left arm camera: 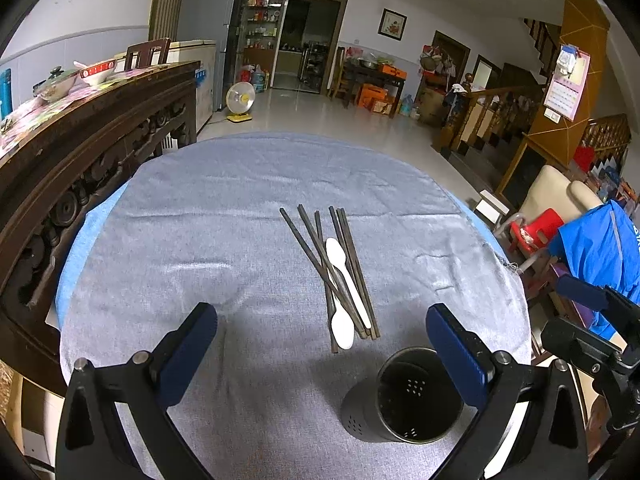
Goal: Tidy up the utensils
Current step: 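Move the right tool over the chopsticks while the left tool approaches them too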
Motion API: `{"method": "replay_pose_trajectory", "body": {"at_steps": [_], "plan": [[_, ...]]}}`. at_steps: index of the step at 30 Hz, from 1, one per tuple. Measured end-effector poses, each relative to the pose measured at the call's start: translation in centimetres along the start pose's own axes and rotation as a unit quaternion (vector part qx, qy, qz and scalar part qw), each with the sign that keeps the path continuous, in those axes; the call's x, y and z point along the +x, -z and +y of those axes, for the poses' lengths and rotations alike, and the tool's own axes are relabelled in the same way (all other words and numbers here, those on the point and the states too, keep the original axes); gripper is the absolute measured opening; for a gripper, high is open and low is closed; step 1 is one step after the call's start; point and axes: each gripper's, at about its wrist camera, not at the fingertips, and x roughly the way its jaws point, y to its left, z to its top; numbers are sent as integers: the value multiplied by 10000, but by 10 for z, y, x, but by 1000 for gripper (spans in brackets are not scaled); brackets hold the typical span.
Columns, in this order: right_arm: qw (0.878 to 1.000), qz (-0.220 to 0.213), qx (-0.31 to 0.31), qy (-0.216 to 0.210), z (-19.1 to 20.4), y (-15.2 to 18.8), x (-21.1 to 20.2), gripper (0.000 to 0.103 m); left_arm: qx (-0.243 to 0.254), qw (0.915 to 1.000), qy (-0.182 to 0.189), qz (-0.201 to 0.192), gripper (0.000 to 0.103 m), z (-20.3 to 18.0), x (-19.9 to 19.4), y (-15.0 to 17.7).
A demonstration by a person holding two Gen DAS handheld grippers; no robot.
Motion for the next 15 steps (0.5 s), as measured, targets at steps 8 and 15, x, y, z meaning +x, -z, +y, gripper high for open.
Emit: {"method": "replay_pose_trajectory", "body": {"at_steps": [8,15], "plan": [[9999,106,70,35,-7,-1,4,103,-58,9999,-63,86,103,5,3,0],[9963,430,740,-79,-54,2,18,103,-582,9972,-266,386,103,38,18,0]]}}
